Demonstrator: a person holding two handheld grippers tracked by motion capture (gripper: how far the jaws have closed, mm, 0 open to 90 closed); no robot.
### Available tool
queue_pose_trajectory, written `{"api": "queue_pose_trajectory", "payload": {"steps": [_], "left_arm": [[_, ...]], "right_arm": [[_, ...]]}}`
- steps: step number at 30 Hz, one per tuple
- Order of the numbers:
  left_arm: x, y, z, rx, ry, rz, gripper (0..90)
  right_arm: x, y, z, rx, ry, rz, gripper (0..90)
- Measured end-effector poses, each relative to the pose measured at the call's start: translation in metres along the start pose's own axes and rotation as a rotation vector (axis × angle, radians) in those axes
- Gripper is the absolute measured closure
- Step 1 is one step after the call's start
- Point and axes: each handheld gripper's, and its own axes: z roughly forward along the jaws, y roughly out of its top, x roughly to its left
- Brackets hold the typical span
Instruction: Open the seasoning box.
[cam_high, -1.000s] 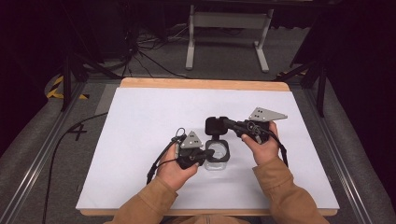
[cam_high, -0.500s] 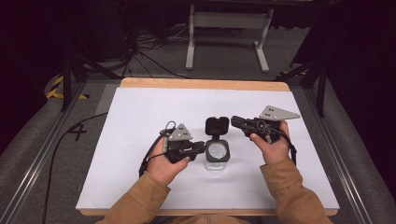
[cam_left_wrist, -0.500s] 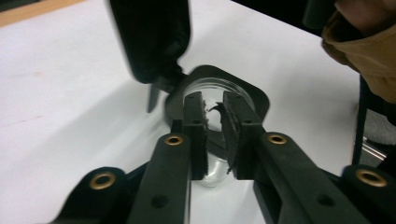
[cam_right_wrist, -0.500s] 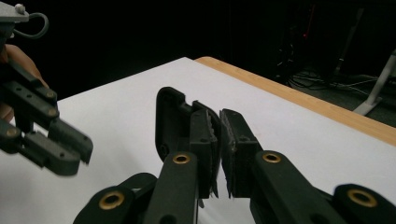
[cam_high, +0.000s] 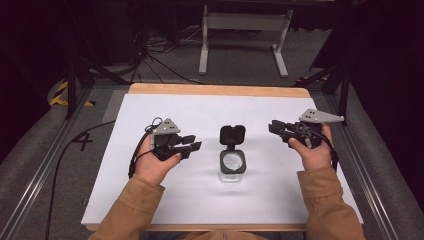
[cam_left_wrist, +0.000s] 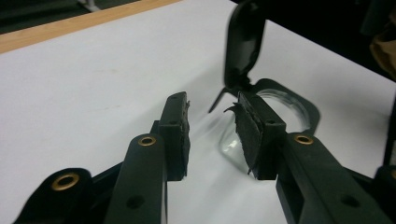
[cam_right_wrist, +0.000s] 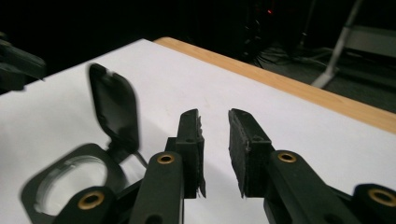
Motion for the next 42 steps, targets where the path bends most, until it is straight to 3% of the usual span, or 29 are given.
{"api": "queue_pose_trajectory", "payload": {"steps": [4,8,11,15,19,25,30,38,42], "left_arm": [[0.013,-0.003,-0.004,-0.001,0.033,-0.019,62.0],[0.024,-0.006,-0.005,0.015,0.069,-0.008,59.0],[0.032,-0.011,-0.002,0.04,0.088,0.008,55.2],[0.046,-0.019,0.0,0.081,0.122,0.034,50.7],[0.057,-0.026,0.003,0.129,0.156,0.022,45.6],[0.069,-0.035,0.007,0.149,0.149,-0.016,42.2],[0.082,-0.046,0.012,0.176,0.143,-0.046,38.8],[0.086,-0.05,0.015,0.208,0.139,-0.04,35.7],[0.087,-0.052,0.018,0.212,0.136,-0.038,34.8]], "right_arm": [[-0.012,-0.004,-0.006,0.022,-0.036,0.032,71.9],[-0.028,-0.012,-0.01,0.056,-0.065,0.054,68.2],[-0.039,-0.019,-0.01,0.094,-0.099,0.058,64.9],[-0.048,-0.026,-0.008,0.126,-0.107,0.077,58.3],[-0.055,-0.033,-0.002,0.16,-0.131,0.069,53.6],[-0.061,-0.04,0.004,0.196,-0.152,0.069,50.6],[-0.067,-0.05,0.01,0.244,-0.142,0.103,49.3],[-0.075,-0.066,0.021,0.318,-0.139,0.128,48.3],[-0.077,-0.072,0.027,0.36,-0.14,0.113,48.2]]}}
